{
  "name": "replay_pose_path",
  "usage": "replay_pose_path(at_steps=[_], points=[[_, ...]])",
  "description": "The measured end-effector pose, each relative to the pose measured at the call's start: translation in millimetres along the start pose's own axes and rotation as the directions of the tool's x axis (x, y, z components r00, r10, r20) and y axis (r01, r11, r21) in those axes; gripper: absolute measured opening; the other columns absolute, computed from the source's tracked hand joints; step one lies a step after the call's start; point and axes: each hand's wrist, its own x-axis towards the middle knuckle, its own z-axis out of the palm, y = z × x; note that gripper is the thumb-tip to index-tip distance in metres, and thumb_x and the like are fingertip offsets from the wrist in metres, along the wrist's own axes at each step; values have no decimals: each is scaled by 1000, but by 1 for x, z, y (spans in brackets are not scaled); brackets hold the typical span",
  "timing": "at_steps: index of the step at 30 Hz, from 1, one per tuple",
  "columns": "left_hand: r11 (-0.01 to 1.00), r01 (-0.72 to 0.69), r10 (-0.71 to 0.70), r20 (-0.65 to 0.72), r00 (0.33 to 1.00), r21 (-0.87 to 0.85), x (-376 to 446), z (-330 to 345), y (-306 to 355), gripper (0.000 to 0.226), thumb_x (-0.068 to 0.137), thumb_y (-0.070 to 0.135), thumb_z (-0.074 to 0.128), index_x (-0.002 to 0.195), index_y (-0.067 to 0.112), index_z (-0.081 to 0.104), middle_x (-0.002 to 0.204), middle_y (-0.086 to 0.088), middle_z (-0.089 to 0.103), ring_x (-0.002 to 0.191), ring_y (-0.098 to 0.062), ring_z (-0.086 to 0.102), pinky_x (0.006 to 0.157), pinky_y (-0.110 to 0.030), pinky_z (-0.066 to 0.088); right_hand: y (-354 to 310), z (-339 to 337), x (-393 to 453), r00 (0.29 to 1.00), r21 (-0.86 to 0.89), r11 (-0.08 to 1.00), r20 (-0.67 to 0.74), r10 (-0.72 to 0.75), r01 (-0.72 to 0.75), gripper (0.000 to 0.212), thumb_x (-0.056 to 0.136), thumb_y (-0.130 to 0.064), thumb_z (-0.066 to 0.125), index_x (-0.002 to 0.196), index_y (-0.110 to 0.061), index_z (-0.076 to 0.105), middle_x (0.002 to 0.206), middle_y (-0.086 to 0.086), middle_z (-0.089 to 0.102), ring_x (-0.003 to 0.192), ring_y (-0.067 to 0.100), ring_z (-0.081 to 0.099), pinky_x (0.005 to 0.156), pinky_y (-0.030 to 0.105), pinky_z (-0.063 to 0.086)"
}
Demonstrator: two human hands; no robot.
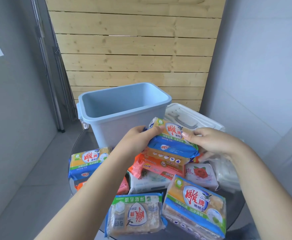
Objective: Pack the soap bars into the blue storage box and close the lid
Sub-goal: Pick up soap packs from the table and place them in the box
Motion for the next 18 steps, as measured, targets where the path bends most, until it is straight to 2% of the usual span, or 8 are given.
replay_pose_path(at_steps=[3,6,8,9,12,14,16,18], points=[[999,6,-5,-35,999,37,1,-1,1,54,80,48,66,108,2,66,86,-12,74,68,-20,56,65,-28,44,4,5,1,996,158,987,87,8,-22,53,88,-53,48,115,-8,56,105,10,72,88,29,73,86,46,57],[1000,3,-1,-58,998,24,-1,1,2,51,81,46,66,102,0,68,77,-10,69,63,-18,54,59,-25,42,3,8,2,999,305,952,36,-27,15,47,89,-43,53,113,-3,56,105,14,72,88,32,72,85,46,57],[1000,-16,14,-77,997,-17,-4,2,3,44,82,41,67,97,0,71,70,-8,69,49,-13,55,50,-16,41,1,9,1,999,338,939,-23,-50,54,41,89,-37,57,109,-1,60,102,15,72,88,31,72,80,45,58],[999,-32,29,-89,996,-35,-6,2,4,42,83,39,68,96,-1,71,70,-9,68,47,-13,54,49,-16,41,-1,9,0,996,344,935,-56,-67,82,38,88,-36,58,106,-2,62,99,14,72,87,30,72,78,45,59],[994,-89,82,-103,991,-64,-12,-5,8,46,79,43,70,95,1,72,78,-22,67,58,-21,48,64,-32,40,-8,7,-5,981,373,912,-152,-121,171,29,85,-36,63,97,-9,68,91,11,73,83,27,72,74,45,60],[990,-122,114,-102,988,-74,-16,-13,16,47,71,53,72,88,9,74,91,-34,68,67,-25,52,71,-37,44,-17,3,-9,966,370,900,-196,-167,230,29,83,-39,65,96,-14,71,89,6,74,80,24,73,68,42,61],[983,-166,157,-111,981,-78,-19,-22,28,53,60,62,71,85,15,75,101,-34,67,73,-28,56,79,-41,50,-29,-2,-13,949,363,887,-240,-207,285,29,83,-41,65,97,-16,72,86,2,74,77,19,72,62,36,62],[973,-221,210,-133,969,-74,-19,-32,43,57,54,65,71,83,17,75,103,-34,66,75,-27,56,83,-46,51,-45,-10,-13,932,344,879,-268,-245,330,30,82,-43,65,98,-18,72,86,1,75,75,20,73,63,35,61]])
